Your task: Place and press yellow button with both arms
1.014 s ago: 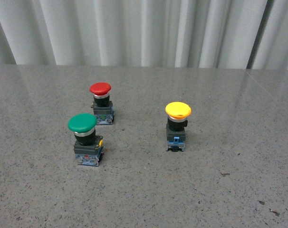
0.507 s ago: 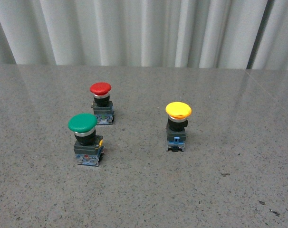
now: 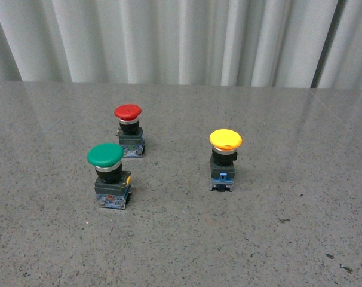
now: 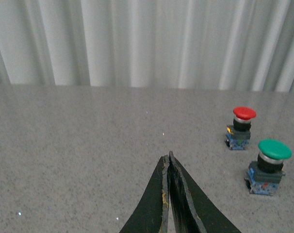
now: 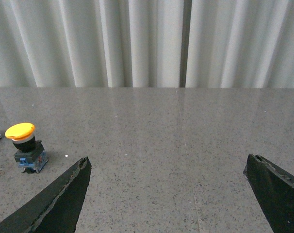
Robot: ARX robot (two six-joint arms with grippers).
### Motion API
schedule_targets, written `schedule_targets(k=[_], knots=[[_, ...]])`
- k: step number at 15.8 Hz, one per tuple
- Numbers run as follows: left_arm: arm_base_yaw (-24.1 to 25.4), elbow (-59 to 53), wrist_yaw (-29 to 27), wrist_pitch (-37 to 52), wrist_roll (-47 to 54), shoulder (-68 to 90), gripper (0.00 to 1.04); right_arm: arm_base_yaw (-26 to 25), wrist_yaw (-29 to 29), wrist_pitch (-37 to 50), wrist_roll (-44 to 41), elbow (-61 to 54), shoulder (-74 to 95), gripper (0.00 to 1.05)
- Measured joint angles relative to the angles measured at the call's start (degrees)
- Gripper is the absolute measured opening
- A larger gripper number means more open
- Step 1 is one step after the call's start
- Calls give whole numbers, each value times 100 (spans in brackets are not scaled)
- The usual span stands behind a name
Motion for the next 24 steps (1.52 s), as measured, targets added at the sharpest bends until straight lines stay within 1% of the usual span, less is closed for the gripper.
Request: schedule_targets(k=[3, 4, 6, 7, 10, 11, 13, 14, 16, 17, 18, 19, 21, 22, 24], knots=[[0, -24, 17, -46, 0, 0, 2, 0, 4, -9, 0, 0, 0, 98], [0, -24, 17, -61, -7, 0, 8, 0, 4, -7, 0, 0, 0, 98], [0, -24, 17, -61, -7, 0, 26, 0, 4, -4, 0, 0, 0, 98], [0, -24, 20, -63, -4, 0, 40, 0, 4, -4, 0, 0, 0, 98], [0, -24, 20, -63, -4, 0, 73, 0, -31, 31, 44, 0, 17, 98], [0, -24, 20, -63, -7, 0, 84, 72, -103, 557, 238, 9, 354, 98], [0, -24, 22, -61, 2, 0, 100, 704, 125, 2017, 426, 367, 2026, 98], [0, -24, 20, -63, -2, 0, 98, 1073, 240, 2841, 422, 732, 3023, 98], [0, -22, 20, -63, -2, 0, 98, 1670, 358, 4000, 313, 1556, 4623, 98], [0, -24, 20, -63, -2, 0, 98, 2214, 498, 4489, 192, 2347, 6175, 98], [0, -24, 20, -63, -2, 0, 98, 3036, 540, 4269, 173, 3521, 8275, 98], [0, -24, 20, -63, -2, 0, 98, 3320, 660, 4085, 181, 3974, 9018, 98], [0, -24, 20, -63, -2, 0, 98, 3340, 680, 3941, 225, 4085, 9248, 82], [0, -24, 20, -63, -2, 0, 98, 3338, 680, 3921, 225, 4094, 9256, 81], [0, -24, 20, -61, -2, 0, 98, 3338, 686, 3853, 236, 4122, 9291, 73]])
